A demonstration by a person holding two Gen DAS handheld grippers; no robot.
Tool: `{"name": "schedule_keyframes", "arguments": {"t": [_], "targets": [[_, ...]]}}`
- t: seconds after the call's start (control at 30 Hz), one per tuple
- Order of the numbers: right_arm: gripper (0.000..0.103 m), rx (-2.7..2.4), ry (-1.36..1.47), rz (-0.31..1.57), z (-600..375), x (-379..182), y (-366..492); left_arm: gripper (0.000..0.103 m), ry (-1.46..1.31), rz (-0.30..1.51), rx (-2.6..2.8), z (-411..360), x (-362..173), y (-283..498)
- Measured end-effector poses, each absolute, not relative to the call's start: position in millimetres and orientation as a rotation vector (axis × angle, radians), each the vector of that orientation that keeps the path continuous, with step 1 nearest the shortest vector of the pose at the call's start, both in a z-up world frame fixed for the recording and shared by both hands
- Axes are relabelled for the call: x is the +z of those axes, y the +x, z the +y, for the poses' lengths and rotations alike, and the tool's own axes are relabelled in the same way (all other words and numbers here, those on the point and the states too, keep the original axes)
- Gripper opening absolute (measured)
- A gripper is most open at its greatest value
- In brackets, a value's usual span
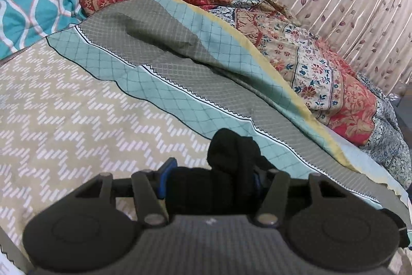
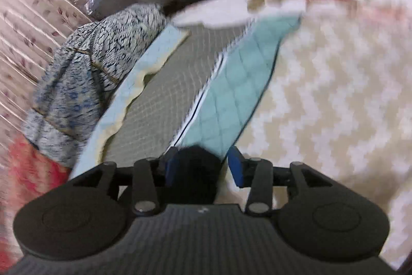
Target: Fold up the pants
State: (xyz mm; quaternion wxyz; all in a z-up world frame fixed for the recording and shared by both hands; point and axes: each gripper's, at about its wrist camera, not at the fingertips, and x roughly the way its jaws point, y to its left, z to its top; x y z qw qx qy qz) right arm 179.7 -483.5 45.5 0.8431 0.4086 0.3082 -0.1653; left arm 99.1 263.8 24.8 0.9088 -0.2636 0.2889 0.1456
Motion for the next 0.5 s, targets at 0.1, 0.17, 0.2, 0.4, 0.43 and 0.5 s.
{"name": "schedule_keyframes", "arguments": {"t": [0.1,0.17,0.2,0.4,0.43,0.5], "targets": [[0.046,-0.285,0.899,0.721,-483.6,31.7,186.5,0.053,-0.566,0.585,0.306,264.5,23.9,95.2],[0.035,-0.289,0.890,0.781,-478.3,22.9,197.3,0.053,-0.588,0.578,0.314,264.7,22.6,91.4],[0.007,-0.276,0.892,0.775,-477.3,20.7,197.9,0.053,-0.596,0.576,0.320,265.0,22.3,90.0],[0.007,-0.128,0.985,0.462,-480.0,66.1,178.8,0.053,-0.613,0.525,0.312,266.2,34.6,71.3],[0.007,-0.133,0.924,0.451,-479.1,75.4,178.7,0.053,-0.605,0.515,0.312,264.5,36.5,67.3],[0.007,-0.207,0.788,0.585,-474.5,77.7,190.7,0.053,-0.595,0.513,0.312,261.6,37.6,60.5]]}}
